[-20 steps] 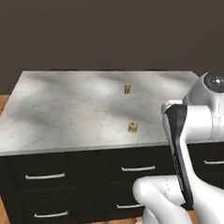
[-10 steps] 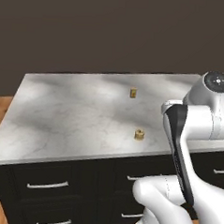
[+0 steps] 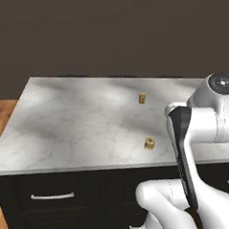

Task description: Pick the candle and candle from the dining table and place them in the open cabinet. Close the cabinet after placing the objects.

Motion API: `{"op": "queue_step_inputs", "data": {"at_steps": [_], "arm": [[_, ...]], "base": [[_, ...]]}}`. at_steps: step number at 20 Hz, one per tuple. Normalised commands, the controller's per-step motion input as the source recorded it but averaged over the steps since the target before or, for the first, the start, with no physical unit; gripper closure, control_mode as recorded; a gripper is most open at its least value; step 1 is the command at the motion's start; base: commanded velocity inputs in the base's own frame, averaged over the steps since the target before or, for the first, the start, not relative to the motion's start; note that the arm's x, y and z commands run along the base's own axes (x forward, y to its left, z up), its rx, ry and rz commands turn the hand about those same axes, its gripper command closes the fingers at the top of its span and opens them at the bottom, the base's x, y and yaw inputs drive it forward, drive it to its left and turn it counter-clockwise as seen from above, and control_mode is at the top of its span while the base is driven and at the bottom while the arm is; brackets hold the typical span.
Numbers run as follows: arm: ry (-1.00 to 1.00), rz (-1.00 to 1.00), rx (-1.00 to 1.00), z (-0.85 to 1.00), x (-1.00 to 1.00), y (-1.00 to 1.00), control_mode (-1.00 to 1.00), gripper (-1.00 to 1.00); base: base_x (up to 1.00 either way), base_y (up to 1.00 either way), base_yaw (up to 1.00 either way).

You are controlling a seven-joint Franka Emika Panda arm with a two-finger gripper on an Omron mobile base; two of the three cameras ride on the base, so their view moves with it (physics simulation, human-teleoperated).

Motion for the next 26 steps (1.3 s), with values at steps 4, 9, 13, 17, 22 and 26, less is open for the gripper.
{"op": "queue_step_inputs", "data": {"at_steps": [4,9,13,17,22,26], "arm": [[0.00,0.00,0.00,0.00,0.00,0.00,1.00,-1.00],[0.00,0.00,0.00,0.00,0.00,0.00,1.00,-1.00],[0.00,0.00,0.00,0.00,0.00,0.00,1.00,-1.00],[0.00,0.00,0.00,0.00,0.00,0.00,1.00,-1.00],[0.00,0.00,0.00,0.00,0.00,0.00,1.00,-1.00],[0.00,0.00,0.00,0.00,0.00,0.00,1.00,-1.00]], "base": [[0.32,0.17,0.04],[0.26,0.15,0.04],[0.26,0.14,0.03],[0.35,0.15,0.03],[0.38,0.17,0.02],[0.32,0.21,0.00]]}}
